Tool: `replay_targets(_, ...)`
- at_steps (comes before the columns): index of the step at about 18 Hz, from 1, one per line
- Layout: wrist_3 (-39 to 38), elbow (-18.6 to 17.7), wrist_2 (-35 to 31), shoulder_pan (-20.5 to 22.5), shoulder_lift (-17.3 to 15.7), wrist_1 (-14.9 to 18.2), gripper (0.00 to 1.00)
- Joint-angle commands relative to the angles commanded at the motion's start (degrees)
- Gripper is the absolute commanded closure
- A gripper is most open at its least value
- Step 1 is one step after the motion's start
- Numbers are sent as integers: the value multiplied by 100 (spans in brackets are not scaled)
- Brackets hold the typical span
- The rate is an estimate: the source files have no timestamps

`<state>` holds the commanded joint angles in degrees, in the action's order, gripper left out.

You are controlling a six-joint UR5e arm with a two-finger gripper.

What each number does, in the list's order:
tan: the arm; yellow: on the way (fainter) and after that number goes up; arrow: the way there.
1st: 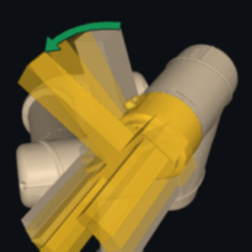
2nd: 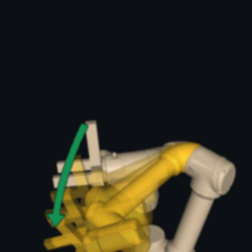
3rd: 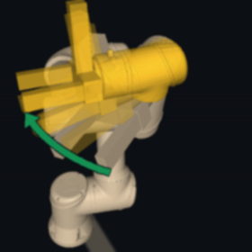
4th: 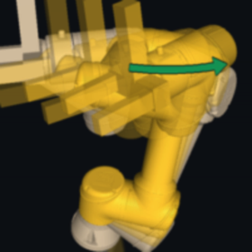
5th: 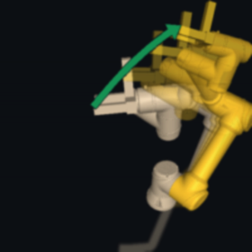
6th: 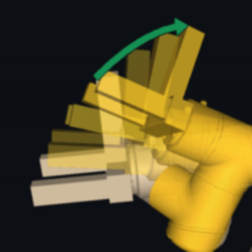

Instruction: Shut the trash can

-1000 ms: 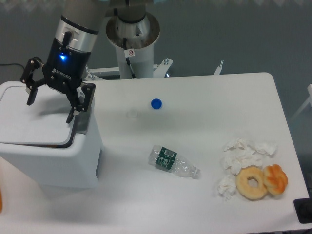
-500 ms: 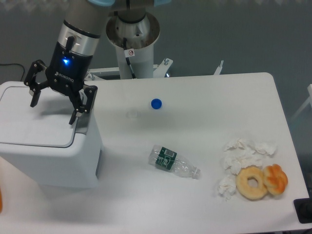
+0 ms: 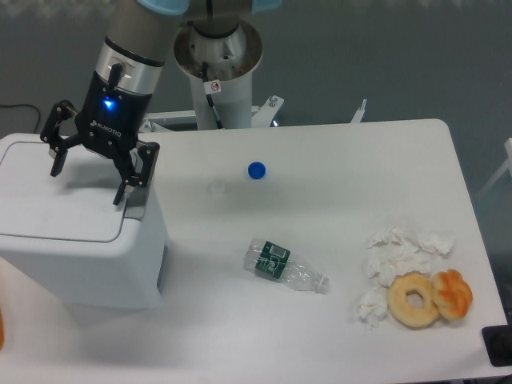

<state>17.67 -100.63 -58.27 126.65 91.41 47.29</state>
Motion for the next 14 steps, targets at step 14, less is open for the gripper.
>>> replay_targets(14,0,-105,9,-35,-44,0,0)
